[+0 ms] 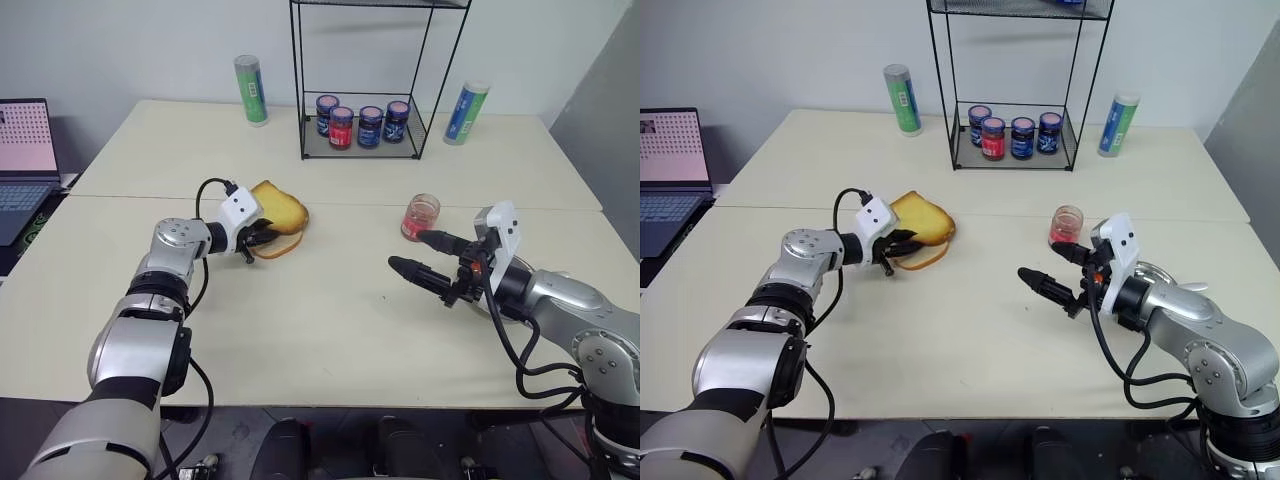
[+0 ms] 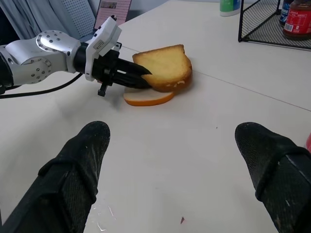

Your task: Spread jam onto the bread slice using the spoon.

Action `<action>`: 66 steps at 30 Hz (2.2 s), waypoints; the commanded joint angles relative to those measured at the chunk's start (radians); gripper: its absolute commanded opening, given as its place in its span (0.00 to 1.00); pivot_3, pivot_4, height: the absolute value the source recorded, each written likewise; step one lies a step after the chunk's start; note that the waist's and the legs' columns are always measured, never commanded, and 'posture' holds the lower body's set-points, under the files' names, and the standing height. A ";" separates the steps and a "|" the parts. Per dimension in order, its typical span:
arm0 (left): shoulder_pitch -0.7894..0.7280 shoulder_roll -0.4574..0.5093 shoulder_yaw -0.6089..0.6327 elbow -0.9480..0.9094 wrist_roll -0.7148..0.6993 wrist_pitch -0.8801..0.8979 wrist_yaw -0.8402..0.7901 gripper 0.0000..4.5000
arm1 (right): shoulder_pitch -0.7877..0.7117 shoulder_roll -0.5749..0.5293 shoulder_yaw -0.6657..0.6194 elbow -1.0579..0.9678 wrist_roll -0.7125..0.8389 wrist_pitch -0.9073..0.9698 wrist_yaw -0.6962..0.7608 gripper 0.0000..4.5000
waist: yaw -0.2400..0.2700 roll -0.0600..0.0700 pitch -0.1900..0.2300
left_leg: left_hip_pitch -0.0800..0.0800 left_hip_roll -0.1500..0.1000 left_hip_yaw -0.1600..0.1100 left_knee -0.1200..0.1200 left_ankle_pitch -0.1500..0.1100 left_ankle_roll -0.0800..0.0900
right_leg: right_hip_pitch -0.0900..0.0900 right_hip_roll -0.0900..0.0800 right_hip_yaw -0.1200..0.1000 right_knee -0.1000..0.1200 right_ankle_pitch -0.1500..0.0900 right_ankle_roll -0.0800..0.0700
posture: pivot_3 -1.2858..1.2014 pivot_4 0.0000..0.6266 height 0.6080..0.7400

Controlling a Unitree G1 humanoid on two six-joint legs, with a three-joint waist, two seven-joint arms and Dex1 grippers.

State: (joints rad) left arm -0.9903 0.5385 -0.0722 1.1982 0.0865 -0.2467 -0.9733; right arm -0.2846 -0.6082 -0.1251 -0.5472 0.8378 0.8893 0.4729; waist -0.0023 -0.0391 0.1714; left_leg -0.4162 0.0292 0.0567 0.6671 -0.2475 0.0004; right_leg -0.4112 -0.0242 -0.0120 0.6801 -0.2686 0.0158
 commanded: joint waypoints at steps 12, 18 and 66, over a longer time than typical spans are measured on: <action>-0.028 0.011 0.069 -0.234 -0.134 0.074 -0.197 0.00 | 0.002 -0.038 -0.051 -0.052 0.026 -0.001 0.014 1.00 | 0.000 0.000 0.000 | -0.001 0.000 0.000 0.000 0.000 0.000 | 0.000 0.000 0.000 0.000 0.000 0.000 | 0.52 0.24 1.00; 0.193 -0.046 0.003 -0.766 -0.226 0.239 -0.258 0.00 | 0.073 -0.145 -0.154 -0.122 0.109 0.054 0.039 1.00 | 0.002 0.000 0.000 | -0.001 0.000 0.000 0.000 0.000 0.000 | 0.001 -0.006 0.001 -0.002 0.000 0.000 | 0.52 0.24 1.00; 0.298 -0.151 -0.125 -1.243 -0.487 0.637 -0.186 1.00 | 0.553 -0.023 -0.750 0.109 0.302 -0.035 -0.245 1.00 | 0.005 0.003 -0.002 | 0.002 0.000 -0.002 0.001 0.000 0.000 | 0.005 0.001 0.001 -0.002 -0.001 0.002 | 0.52 0.24 1.00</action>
State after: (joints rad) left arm -0.6728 0.4010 -0.1769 -0.0086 -0.3955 0.3787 -1.1848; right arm 0.2556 -0.6419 -0.8310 -0.4709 1.1540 0.8804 0.2347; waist 0.0031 -0.0357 0.1695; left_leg -0.4132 0.0290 0.0552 0.6677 -0.2474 0.0004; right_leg -0.4060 -0.0231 -0.0109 0.6784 -0.2702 0.0188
